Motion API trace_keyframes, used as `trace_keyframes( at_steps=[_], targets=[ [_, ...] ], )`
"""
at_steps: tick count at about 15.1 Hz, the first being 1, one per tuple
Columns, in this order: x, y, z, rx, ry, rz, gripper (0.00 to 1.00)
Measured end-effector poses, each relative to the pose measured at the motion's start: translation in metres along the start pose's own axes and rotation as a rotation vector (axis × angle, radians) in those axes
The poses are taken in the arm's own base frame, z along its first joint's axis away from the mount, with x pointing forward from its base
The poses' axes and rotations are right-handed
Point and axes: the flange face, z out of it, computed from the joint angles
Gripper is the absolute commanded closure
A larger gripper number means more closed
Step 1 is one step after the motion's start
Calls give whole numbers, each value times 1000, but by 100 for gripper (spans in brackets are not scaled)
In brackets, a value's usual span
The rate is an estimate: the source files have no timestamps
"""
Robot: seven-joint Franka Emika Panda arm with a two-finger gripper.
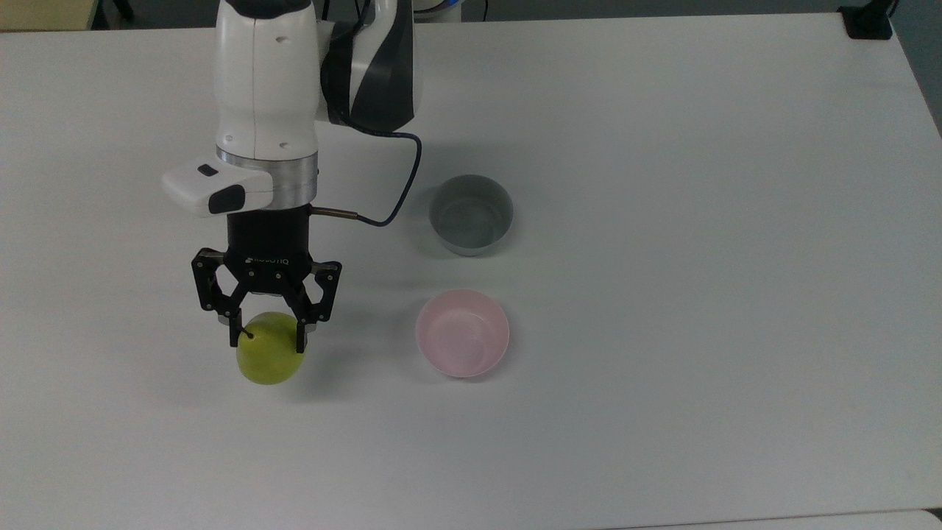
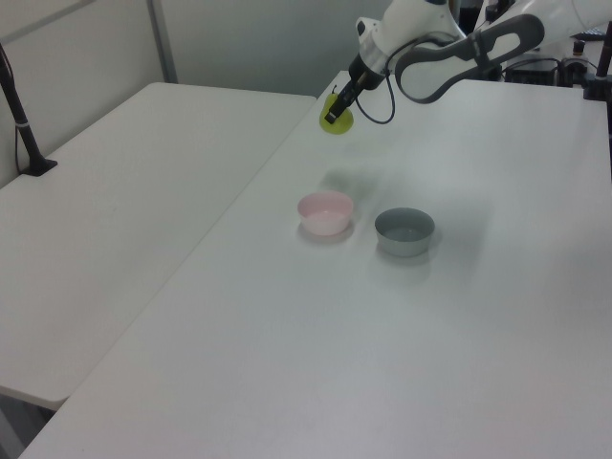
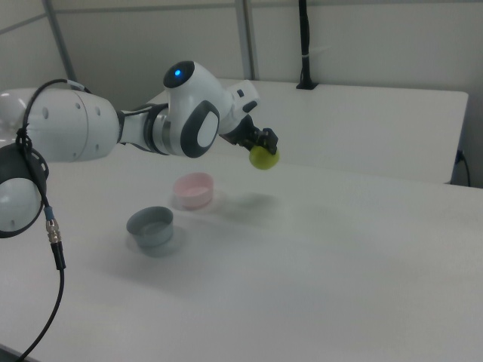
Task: Place the pear in the bowl
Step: 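Lift the pear and carry it over the pink bowl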
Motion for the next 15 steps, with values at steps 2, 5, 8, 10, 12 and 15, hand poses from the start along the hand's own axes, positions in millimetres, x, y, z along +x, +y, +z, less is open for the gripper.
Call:
trace_keyframes(
  at_steps=[2,5,8,10,12,15],
  targets=[
    [4,-11,-8,15,-20,-5,68],
    [5,-45,-11,46,-47,-21,68],
    [3,-95,-16,84,-93,-32,68],
    [0,-124,-22,102,-130,-43,68],
    [-5,-147,-26,115,-175,-65,68],
    [-15,-169,-24,127,-215,-83,68]
  ],
)
